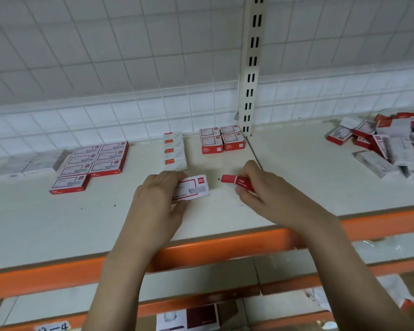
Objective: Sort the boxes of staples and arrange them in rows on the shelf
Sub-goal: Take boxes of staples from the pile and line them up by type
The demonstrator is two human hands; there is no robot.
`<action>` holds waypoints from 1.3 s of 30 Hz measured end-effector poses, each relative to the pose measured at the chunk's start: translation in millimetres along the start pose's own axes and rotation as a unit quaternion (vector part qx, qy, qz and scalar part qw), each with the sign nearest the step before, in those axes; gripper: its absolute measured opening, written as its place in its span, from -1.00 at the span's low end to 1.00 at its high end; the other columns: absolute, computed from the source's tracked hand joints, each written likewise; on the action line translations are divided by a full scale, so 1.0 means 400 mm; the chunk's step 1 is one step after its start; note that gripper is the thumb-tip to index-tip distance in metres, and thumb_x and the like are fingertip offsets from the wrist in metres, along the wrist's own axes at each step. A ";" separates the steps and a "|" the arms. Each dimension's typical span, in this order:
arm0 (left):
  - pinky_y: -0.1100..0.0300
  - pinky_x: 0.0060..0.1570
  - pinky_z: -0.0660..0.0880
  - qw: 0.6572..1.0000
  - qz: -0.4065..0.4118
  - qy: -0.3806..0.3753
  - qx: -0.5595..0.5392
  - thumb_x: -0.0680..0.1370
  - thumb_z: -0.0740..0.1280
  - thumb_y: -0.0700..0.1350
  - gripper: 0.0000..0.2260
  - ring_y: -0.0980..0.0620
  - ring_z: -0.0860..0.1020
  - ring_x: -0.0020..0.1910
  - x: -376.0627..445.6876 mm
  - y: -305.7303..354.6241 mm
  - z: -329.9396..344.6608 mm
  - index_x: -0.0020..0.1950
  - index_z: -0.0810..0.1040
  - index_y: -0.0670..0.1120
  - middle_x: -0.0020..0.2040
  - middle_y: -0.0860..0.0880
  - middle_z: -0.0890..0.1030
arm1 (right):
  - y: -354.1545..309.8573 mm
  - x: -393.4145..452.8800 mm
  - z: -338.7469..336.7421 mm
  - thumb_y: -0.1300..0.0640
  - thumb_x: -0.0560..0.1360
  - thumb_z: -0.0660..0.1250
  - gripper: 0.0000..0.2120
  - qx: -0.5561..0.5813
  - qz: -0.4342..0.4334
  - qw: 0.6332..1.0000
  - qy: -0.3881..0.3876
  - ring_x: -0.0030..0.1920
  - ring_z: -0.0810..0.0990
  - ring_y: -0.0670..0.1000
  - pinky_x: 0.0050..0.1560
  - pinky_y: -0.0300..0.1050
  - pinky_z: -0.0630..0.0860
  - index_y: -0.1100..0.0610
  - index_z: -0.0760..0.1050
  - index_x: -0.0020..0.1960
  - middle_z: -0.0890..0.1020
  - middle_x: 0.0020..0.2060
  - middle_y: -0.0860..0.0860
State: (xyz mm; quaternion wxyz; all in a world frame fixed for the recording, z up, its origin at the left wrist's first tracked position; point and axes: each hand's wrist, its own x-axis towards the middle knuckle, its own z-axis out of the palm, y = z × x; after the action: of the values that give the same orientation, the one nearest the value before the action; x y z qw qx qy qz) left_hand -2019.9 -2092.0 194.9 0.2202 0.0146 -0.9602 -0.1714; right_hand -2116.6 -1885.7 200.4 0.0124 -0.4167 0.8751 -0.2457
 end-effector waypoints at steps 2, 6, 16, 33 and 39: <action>-0.02 -0.01 0.48 1.000 -0.001 0.002 -0.004 0.38 0.44 -0.24 -0.63 -0.17 0.54 -0.02 -0.011 -0.021 -0.007 0.17 0.54 -0.15 0.04 -0.11 0.61 | -0.023 0.005 0.013 -0.02 0.59 0.11 -0.83 0.015 0.003 1.000 -0.009 -0.26 0.49 0.00 -0.23 -0.06 0.44 0.07 0.24 0.05 0.43 -0.21 -0.10; -0.02 -0.02 0.47 1.000 -0.002 0.001 -0.008 0.37 0.47 -0.25 -0.62 -0.16 0.55 -0.02 -0.033 -0.054 -0.029 0.17 0.55 -0.16 0.04 -0.11 0.62 | -0.058 0.017 0.040 -0.04 0.59 0.09 -0.67 0.029 0.029 0.999 -0.025 -0.02 0.49 -0.03 -0.01 -0.12 0.46 0.04 0.20 0.30 0.38 0.11 -0.06; 0.00 -0.08 0.48 1.000 0.017 0.001 -0.005 0.34 0.50 -0.25 -0.63 -0.16 0.56 -0.09 -0.086 -0.180 -0.110 0.12 0.56 -0.18 -0.01 -0.12 0.63 | -0.167 0.070 0.120 -0.13 0.53 0.15 -0.52 -0.002 0.059 0.998 -0.004 0.07 0.25 -0.11 0.09 -0.32 0.27 0.06 0.24 0.37 0.21 0.03 -0.03; -0.06 -0.15 0.49 0.999 0.003 0.046 0.010 0.31 0.36 -0.11 -0.63 -0.18 0.51 -0.09 -0.124 -0.215 -0.150 0.10 0.58 -0.13 -0.08 -0.03 0.64 | -0.203 0.105 0.085 -0.07 0.35 0.47 -0.45 -0.009 0.033 0.999 0.031 0.05 0.37 -0.16 0.05 -0.29 0.33 -0.06 0.37 0.29 0.48 0.05 -0.12; 0.08 -0.11 0.36 0.998 -0.035 0.044 0.015 0.34 0.45 -0.18 -0.65 -0.16 0.48 -0.12 -0.137 -0.204 -0.138 0.12 0.58 -0.15 -0.06 -0.05 0.64 | -0.198 0.109 0.079 -0.11 0.35 0.46 -0.55 -0.001 0.020 1.000 0.010 -0.03 0.37 -0.18 -0.09 -0.41 0.32 -0.06 0.40 0.16 0.36 -0.17 -0.34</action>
State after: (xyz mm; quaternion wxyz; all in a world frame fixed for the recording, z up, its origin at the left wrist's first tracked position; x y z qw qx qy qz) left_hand -1950.8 -2180.9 191.4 0.2558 0.0590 -0.9510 -0.1634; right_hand -2080.4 -1973.1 215.5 0.0077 -0.3964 0.8837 -0.2486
